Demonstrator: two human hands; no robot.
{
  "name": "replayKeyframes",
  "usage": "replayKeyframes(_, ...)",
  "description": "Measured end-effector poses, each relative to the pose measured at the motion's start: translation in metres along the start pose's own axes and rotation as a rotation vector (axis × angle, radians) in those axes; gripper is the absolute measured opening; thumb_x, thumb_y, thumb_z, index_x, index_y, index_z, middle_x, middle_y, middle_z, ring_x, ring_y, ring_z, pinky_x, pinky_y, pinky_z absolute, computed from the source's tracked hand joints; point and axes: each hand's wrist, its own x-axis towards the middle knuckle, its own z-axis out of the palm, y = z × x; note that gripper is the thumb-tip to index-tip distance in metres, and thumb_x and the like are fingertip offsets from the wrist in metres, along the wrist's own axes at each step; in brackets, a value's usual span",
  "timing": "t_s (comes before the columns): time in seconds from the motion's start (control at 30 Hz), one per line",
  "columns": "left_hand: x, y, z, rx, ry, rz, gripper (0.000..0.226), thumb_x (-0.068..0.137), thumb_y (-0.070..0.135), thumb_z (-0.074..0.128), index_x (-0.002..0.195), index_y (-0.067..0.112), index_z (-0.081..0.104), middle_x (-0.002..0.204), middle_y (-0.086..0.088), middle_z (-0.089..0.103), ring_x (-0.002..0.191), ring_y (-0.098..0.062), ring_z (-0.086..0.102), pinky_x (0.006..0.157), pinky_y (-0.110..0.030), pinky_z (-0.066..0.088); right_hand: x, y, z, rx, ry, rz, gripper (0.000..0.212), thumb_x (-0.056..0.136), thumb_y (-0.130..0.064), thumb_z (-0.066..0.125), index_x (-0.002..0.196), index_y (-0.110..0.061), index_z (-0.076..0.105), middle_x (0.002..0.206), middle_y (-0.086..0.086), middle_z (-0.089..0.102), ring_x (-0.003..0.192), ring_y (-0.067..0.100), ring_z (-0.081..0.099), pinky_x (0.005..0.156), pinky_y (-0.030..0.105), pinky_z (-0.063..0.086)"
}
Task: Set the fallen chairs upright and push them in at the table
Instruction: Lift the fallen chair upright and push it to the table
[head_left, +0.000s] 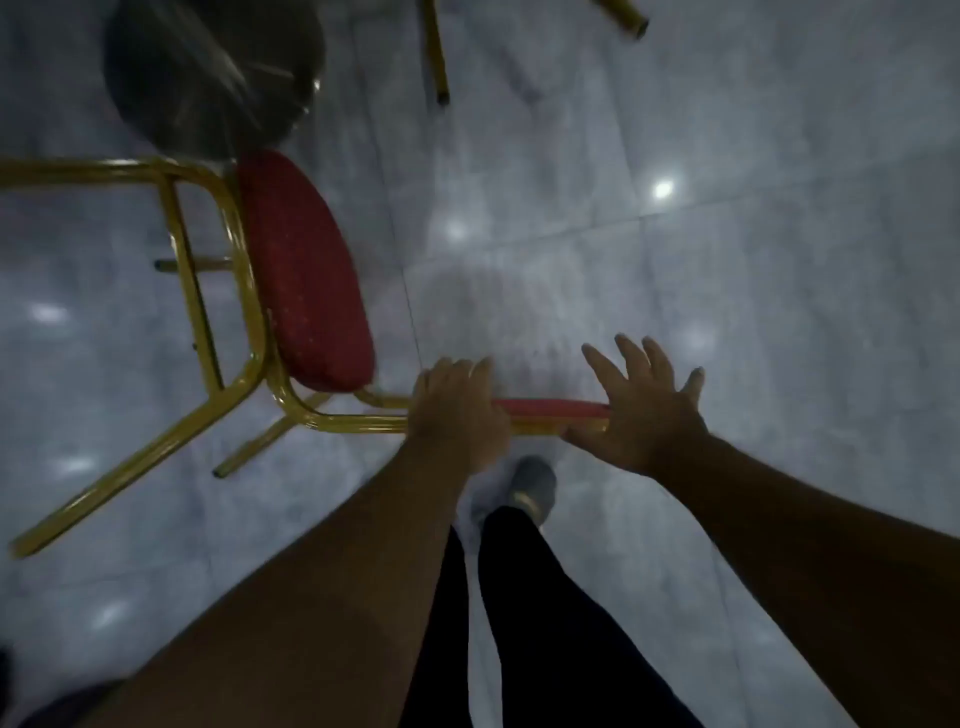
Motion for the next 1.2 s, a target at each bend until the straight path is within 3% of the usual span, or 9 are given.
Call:
replayKeyframes(0.17, 0.043, 0.001, 0.076, 0.024, -0.072, 0.012, 0.078, 0.084, 0.032, 0.059, 0.154, 0.015, 0.030, 0.153, -0.007, 0.040, 0.145, -0.032, 0.030, 0.123, -0.048, 0.021, 0.046, 0.024, 0.089, -0.020, -0.033, 0.001, 0.114, 0.069, -0.090, 0.051, 0.157, -0.040, -0.001, 0.170, 0.003, -0.001, 0.156, 0.032, -0.006, 0.113, 0.078, 0.006)
replayKeyframes(0.3, 0.066, -0.007, 0.118, 0.052, -0.045, 0.044, 0.089, 0.082, 0.038, 0.066, 0.156, 0.017, 0.022, 0.161, -0.009, 0.025, 0.152, -0.033, 0.017, 0.127, -0.049, 0.012, 0.065, 0.051, 0.139, 0.004, -0.075, 0.007, 0.117, 0.066, -0.087, 0.061, 0.157, -0.037, 0.008, 0.168, 0.008, 0.011, 0.155, 0.035, 0.005, 0.112, 0.079, 0.009)
replayKeyframes(0.4, 0.071, -0.015, 0.143, 0.114, -0.041, 0.035, 0.097, 0.082, 0.054, 0.068, 0.158, 0.020, 0.018, 0.163, -0.009, 0.023, 0.152, -0.034, 0.017, 0.125, -0.053, 0.015, 0.072, 0.063, 0.156, 0.065, 0.066, -0.107, 0.100, 0.070, -0.077, 0.068, 0.149, -0.030, 0.030, 0.151, 0.015, 0.040, 0.143, 0.039, 0.035, 0.110, 0.076, 0.021)
replayKeyframes(0.53, 0.075, -0.013, 0.155, 0.203, 0.056, 0.038, 0.083, 0.085, 0.065, 0.059, 0.151, 0.023, 0.031, 0.152, -0.006, 0.041, 0.142, -0.032, 0.035, 0.112, -0.054, 0.033, 0.083, 0.072, 0.165, 0.139, 0.213, -0.236, 0.063, 0.088, -0.063, 0.050, 0.132, -0.018, 0.052, 0.122, 0.015, 0.061, 0.113, 0.035, 0.054, 0.102, 0.056, 0.039)
replayKeyframes(0.63, 0.077, -0.002, 0.159, 0.202, 0.117, 0.147, 0.060, 0.089, 0.057, 0.061, 0.137, 0.024, 0.049, 0.133, -0.004, 0.056, 0.123, -0.029, 0.051, 0.098, -0.047, 0.043, 0.085, 0.073, 0.169, 0.188, 0.290, -0.270, 0.047, 0.092, -0.044, 0.057, 0.123, -0.009, 0.060, 0.111, 0.018, 0.062, 0.097, 0.036, 0.054, 0.087, 0.045, 0.042)
replayKeyframes(0.73, 0.077, 0.005, 0.161, 0.184, 0.193, 0.193, 0.037, 0.089, 0.044, 0.066, 0.117, 0.020, 0.061, 0.113, -0.004, 0.064, 0.105, -0.030, 0.059, 0.083, -0.044, 0.046, 0.084, 0.073, 0.168, 0.166, 0.287, -0.284, 0.041, 0.091, -0.036, 0.062, 0.117, -0.004, 0.061, 0.107, 0.018, 0.062, 0.093, 0.036, 0.054, 0.079, 0.044, 0.042)
replayKeyframes(0.83, 0.074, 0.005, 0.162, 0.220, 0.237, 0.199, 0.031, 0.085, 0.038, 0.074, 0.107, 0.018, 0.066, 0.103, -0.005, 0.066, 0.095, -0.029, 0.062, 0.073, -0.040, 0.047, 0.080, 0.070, 0.167, 0.123, 0.276, -0.309, 0.038, 0.092, -0.033, 0.062, 0.116, -0.003, 0.059, 0.106, 0.017, 0.062, 0.091, 0.034, 0.054, 0.077, 0.043, 0.045)
replayKeyframes(1.0, 0.060, -0.003, 0.156, 0.252, 0.259, 0.211, 0.042, 0.079, 0.038, 0.079, 0.111, 0.016, 0.064, 0.103, -0.006, 0.065, 0.093, -0.030, 0.063, 0.070, -0.040, 0.048, 0.066, 0.056, 0.162, 0.097, 0.348, -0.338, 0.033, 0.092, -0.030, 0.067, 0.112, -0.005, 0.061, 0.103, 0.015, 0.062, 0.087, 0.032, 0.054, 0.072, 0.045, 0.047)
replayKeyframes(1.2, 0.014, -0.005, 0.120, 0.188, 0.288, 0.189, 0.035, 0.089, 0.039, 0.069, 0.114, 0.016, 0.060, 0.110, -0.008, 0.063, 0.102, -0.030, 0.060, 0.079, -0.042, 0.044, 0.020, 0.034, 0.132, 0.096, 0.453, -0.386, 0.030, 0.091, -0.028, 0.069, 0.111, -0.007, 0.065, 0.100, 0.013, 0.064, 0.083, 0.031, 0.056, 0.069, 0.039, 0.044)
